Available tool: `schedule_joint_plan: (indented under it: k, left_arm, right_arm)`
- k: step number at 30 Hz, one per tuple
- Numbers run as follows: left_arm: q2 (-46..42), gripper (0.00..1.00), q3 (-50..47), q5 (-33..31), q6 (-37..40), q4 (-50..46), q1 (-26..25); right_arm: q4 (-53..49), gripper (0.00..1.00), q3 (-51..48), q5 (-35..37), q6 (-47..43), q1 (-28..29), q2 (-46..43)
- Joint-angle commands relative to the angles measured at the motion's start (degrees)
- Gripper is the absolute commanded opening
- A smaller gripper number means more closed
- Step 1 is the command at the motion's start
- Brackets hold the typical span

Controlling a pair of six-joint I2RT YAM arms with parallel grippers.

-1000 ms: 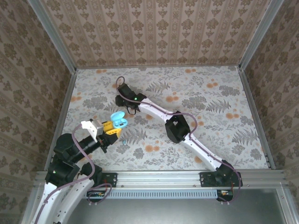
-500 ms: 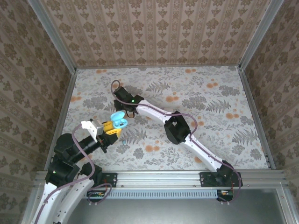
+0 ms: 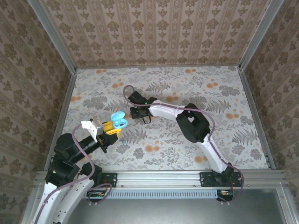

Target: Insert wireless bluetooth earbuds into charging case

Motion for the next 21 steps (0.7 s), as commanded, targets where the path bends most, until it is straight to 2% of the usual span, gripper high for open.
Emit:
schedule_joint_plan:
  k: [1,4,7,10,17,21]
  left_arm:
    - [0.7,0.23,1.0,1.1,-0.8,2.6,0.2]
    - [0.9,0.23,0.7,1.1,-0.6,2.9,0.2]
    - [0.9,0.23,0.8,0.9,-0.4,2.6,0.2]
    - [0.9,0.22,1.1,0.6,-0.3,2.2,0.2]
    - [0.9,0.22,2.2,0.4,-0.4,1.7,0.2]
    - [0.7,0.22,2.5,0.4,-0.3,0.9,0.2]
  right_arm:
    - [2.1,0.15,-8.4,-1.0,-0.8,-0.5,-7.8]
    - [1.8,0.20,-9.7,-1.6,-2.6,-0.6,-10.3]
    - [-1.4,0.27,-3.8,-1.4,-6.3,-0.1,-8.6]
    - [-6.4,0.32,6.5,-0.1,-11.0,0.8,-3.4]
    - [-23.3,0.41,37.9,0.2,-18.1,1.6,14.9]
    - [-24.7,0.44,48.0,-1.0,-18.4,1.6,21.3]
